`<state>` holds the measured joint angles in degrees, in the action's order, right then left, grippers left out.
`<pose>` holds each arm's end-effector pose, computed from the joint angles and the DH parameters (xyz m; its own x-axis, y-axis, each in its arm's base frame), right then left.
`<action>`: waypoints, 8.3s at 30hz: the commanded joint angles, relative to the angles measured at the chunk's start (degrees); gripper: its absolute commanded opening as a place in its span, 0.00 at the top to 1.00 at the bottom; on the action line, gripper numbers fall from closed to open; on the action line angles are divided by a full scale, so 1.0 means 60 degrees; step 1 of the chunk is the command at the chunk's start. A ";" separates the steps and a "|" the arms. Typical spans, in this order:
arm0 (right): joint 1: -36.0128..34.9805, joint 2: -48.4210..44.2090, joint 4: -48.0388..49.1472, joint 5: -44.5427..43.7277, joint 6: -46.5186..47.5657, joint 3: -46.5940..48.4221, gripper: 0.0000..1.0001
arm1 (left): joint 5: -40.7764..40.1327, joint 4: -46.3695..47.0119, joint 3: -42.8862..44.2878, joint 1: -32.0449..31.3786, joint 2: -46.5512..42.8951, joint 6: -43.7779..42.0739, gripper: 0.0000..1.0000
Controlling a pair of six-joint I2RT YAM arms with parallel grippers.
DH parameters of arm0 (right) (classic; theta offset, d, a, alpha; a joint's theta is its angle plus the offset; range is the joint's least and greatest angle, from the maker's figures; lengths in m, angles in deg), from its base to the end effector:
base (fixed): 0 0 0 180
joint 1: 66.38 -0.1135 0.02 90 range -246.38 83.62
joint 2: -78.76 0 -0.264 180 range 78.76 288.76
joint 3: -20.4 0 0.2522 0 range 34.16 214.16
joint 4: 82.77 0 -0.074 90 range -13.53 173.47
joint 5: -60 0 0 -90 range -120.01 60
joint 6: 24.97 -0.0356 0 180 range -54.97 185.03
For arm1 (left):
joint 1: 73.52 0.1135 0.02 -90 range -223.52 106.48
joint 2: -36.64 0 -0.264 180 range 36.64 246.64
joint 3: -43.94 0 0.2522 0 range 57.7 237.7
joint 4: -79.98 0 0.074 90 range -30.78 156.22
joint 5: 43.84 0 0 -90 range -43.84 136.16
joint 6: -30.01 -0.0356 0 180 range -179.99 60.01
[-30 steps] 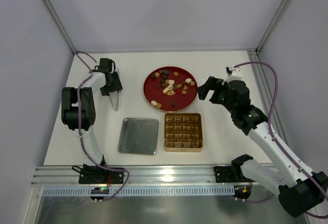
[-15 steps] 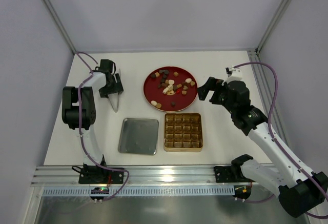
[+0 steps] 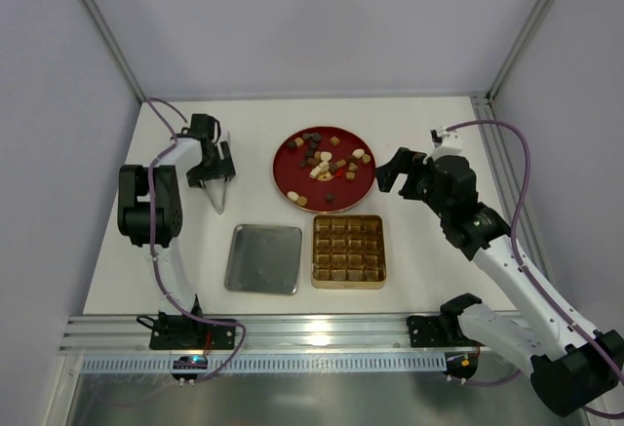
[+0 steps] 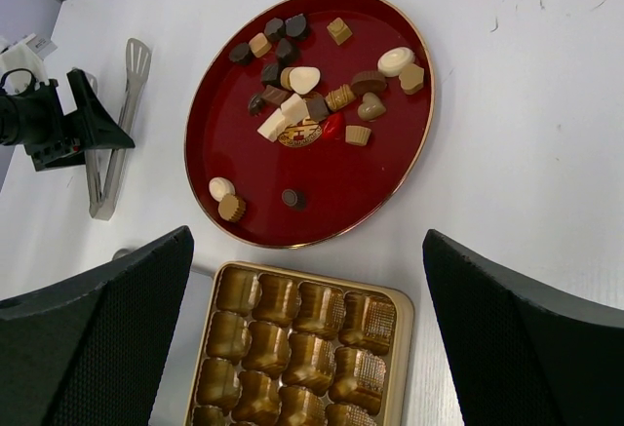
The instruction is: Pack the chocolate
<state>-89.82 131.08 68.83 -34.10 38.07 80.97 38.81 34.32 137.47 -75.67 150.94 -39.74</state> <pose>0.1946 0.0816 0.3209 -0.4337 0.3049 -0.8479 -0.1555 0.9016 0.4037 0.4080 -0.0108 0.1645 -0.8545 -0.3114 -0.4157 -0.3301 0.9435 -0.0284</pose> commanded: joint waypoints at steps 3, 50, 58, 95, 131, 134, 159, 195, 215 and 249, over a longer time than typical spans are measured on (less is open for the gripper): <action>0.0025 -0.0194 0.0403 0.0126 -0.0077 -0.0037 0.00 | 0.0273 -0.0513 -0.0258 -0.0022 0.0095 -0.0152 0.21; 0.0025 -0.0091 0.0022 -0.0152 0.0201 0.0095 0.00 | 0.0493 -0.4264 0.2643 -0.3170 -0.4021 0.0653 0.51; 0.0040 -0.0150 -0.0037 -0.0167 0.0143 0.0065 0.00 | 0.0566 -0.4292 0.3389 -0.4430 -0.3231 0.0756 0.51; 0.0040 -0.0281 -0.0081 -0.0416 0.0084 -0.0155 0.00 | 0.0303 -0.4556 0.4650 -0.5794 -0.0535 0.0507 0.55; 0.0025 -0.0150 -0.0022 -0.0445 0.0055 -0.0184 0.00 | 0.0303 -0.4307 0.4152 -0.5808 -0.0154 0.0390 0.66; 0.0025 -0.0150 -0.0037 -0.0474 0.0055 -0.0184 0.00 | 0.0288 -0.4424 0.4240 -0.5808 -0.0168 0.0360 0.69; 0.0025 -0.0033 0.0080 -0.0474 0.0040 -0.0272 0.00 | 0.1152 -0.5245 0.4666 -0.5823 -0.1953 0.0521 0.78; 0.0025 0.0422 0.0095 -0.0577 0.0158 0.0007 0.00 | 0.1314 -0.4806 0.0139 -0.8225 -0.5750 0.1781 0.76; 0.0025 0.0407 0.0125 -0.0489 0.0070 -0.0125 0.00 | 0.1314 -0.4527 -0.0242 -0.8254 -0.5589 0.1767 0.69; 0.0025 0.0275 0.0139 -0.0211 0.0070 -0.0155 0.00 | 0.0669 -0.5054 0.2950 -0.7069 -0.3803 0.0874 0.61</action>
<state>-89.82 133.99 67.98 -36.00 38.33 79.24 44.23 4.72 152.48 -120.39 125.52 -32.07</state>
